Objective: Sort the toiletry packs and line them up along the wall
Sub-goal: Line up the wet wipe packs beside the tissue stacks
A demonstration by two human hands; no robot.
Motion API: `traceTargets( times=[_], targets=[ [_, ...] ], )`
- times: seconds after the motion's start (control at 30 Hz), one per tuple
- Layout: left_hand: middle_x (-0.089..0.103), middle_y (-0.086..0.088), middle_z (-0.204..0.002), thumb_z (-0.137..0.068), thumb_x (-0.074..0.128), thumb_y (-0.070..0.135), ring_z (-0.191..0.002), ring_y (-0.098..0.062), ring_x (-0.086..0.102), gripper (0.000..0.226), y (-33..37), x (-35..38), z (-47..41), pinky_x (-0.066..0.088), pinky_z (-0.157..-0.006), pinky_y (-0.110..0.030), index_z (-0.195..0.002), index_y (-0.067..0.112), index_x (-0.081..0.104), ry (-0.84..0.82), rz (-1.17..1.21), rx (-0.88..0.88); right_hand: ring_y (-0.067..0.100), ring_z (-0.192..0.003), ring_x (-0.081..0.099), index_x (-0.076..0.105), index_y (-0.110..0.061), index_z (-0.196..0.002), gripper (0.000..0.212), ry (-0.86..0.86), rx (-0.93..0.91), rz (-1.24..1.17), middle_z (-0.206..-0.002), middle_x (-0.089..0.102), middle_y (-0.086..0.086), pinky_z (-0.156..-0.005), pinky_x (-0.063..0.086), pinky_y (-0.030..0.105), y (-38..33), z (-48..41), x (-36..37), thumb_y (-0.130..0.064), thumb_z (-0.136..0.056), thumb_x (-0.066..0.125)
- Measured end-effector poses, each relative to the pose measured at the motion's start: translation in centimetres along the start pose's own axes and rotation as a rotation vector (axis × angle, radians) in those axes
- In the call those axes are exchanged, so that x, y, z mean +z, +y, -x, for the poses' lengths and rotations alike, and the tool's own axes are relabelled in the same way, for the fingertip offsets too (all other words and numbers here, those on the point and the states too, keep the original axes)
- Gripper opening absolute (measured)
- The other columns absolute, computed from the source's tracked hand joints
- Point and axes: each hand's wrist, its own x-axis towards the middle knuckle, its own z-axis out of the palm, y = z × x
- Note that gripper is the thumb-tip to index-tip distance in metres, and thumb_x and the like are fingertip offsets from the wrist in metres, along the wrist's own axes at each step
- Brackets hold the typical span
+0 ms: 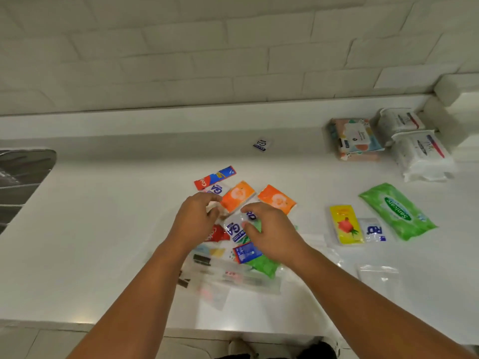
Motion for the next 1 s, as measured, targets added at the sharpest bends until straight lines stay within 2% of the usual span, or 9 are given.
traceTargets(
  times=[0.07,0.23,0.33,0.43,0.5,0.63,0.77,0.87,1.0],
  targets=[
    [0.066,-0.002,-0.122,-0.092,0.066,0.021,-0.109,-0.022,0.061,0.024,-2.6,-0.4,0.4,0.049,-0.092,-0.033,-0.117,0.02,0.069,-0.024,-0.064,-0.024,0.018,-0.118,0.056,0.058,-0.019,-0.131,0.041,-0.072,0.001,0.059,-0.13,0.06,0.001,-0.102,0.044,0.03,-1.2,-0.3,2.3,-0.029,-0.09,0.062],
    [0.063,-0.011,-0.129,-0.094,0.064,0.034,-0.113,-0.025,0.061,0.04,-6.4,-0.7,0.4,0.053,-0.093,-0.037,-0.128,0.013,0.061,-0.03,-0.046,-0.148,0.021,-0.134,0.039,0.047,-0.019,-0.141,0.066,-0.195,-0.072,0.307,-0.144,0.047,0.002,-0.11,0.033,0.03,-2.2,-1.4,6.1,-0.041,-0.083,0.07],
    [0.062,-0.012,-0.132,-0.098,0.058,0.04,-0.116,-0.024,0.06,0.047,-7.0,-0.7,-0.1,0.052,-0.09,-0.034,-0.136,0.013,0.054,-0.092,-0.084,-0.21,0.021,-0.141,0.03,0.041,-0.018,-0.146,0.073,-0.193,-0.077,0.437,-0.153,0.036,0.002,-0.116,0.026,0.033,-2.2,-1.8,7.6,-0.04,-0.083,0.072],
    [0.062,-0.01,-0.134,-0.098,0.057,0.039,-0.117,-0.022,0.061,0.047,-6.9,-0.8,-0.8,0.05,-0.083,-0.028,-0.136,0.011,0.055,-0.138,-0.001,-0.267,0.02,-0.143,0.026,0.038,-0.02,-0.148,0.075,-0.172,-0.054,0.431,-0.155,0.034,0.0,-0.118,0.021,0.032,-2.1,-1.9,8.4,-0.038,-0.084,0.073],
    [0.065,-0.01,-0.129,-0.096,0.061,0.039,-0.113,-0.024,0.063,0.044,-6.7,-0.9,-1.3,0.053,-0.085,-0.029,-0.128,0.01,0.061,-0.139,0.094,-0.338,0.019,-0.146,0.022,0.034,-0.021,-0.15,0.077,-0.179,-0.035,0.402,-0.158,0.029,-0.001,-0.119,0.017,0.031,-2.0,-1.8,8.5,-0.035,-0.085,0.073],
    [0.075,-0.014,-0.101,-0.087,0.074,0.037,-0.089,-0.026,0.072,0.028,-7.2,-0.9,-2.0,0.059,-0.087,-0.044,-0.084,0.009,0.069,-0.141,0.359,-0.513,0.018,-0.15,0.015,0.029,-0.023,-0.153,0.078,-0.187,-0.014,0.359,-0.161,0.023,-0.004,-0.12,0.012,0.031,-1.8,-2.0,8.6,-0.032,-0.087,0.071],
    [0.075,-0.014,-0.098,-0.085,0.077,0.033,-0.089,-0.027,0.073,0.034,-7.2,-1.3,-2.4,0.059,-0.088,-0.044,-0.096,0.002,0.07,-0.249,0.398,-0.544,0.017,-0.149,0.017,0.035,-0.022,-0.15,0.073,-0.155,-0.025,0.331,-0.159,0.028,-0.005,-0.122,0.015,0.034,-1.5,-1.9,8.9,-0.03,-0.087,0.071],
    [0.074,-0.014,-0.099,-0.088,0.075,0.028,-0.088,-0.024,0.073,0.031,-6.9,-1.4,-2.3,0.059,-0.079,-0.039,-0.1,0.001,0.065,-0.238,0.494,-0.569,0.017,-0.148,0.021,0.042,-0.023,-0.145,0.067,-0.122,-0.052,0.32,-0.157,0.032,-0.004,-0.121,0.02,0.035,-1.4,-1.8,9.0,-0.032,-0.086,0.072],
    [0.076,-0.01,-0.092,-0.089,0.073,0.023,-0.082,-0.024,0.074,0.016,-7.1,-1.7,-2.0,0.06,-0.08,-0.044,-0.081,0.012,0.065,-0.103,0.602,-0.506,0.02,-0.146,0.025,0.05,-0.022,-0.139,0.061,-0.063,-0.079,0.313,-0.155,0.035,-0.001,-0.12,0.026,0.039,-1.4,-1.8,8.7,-0.036,-0.084,0.073]
  ],
)
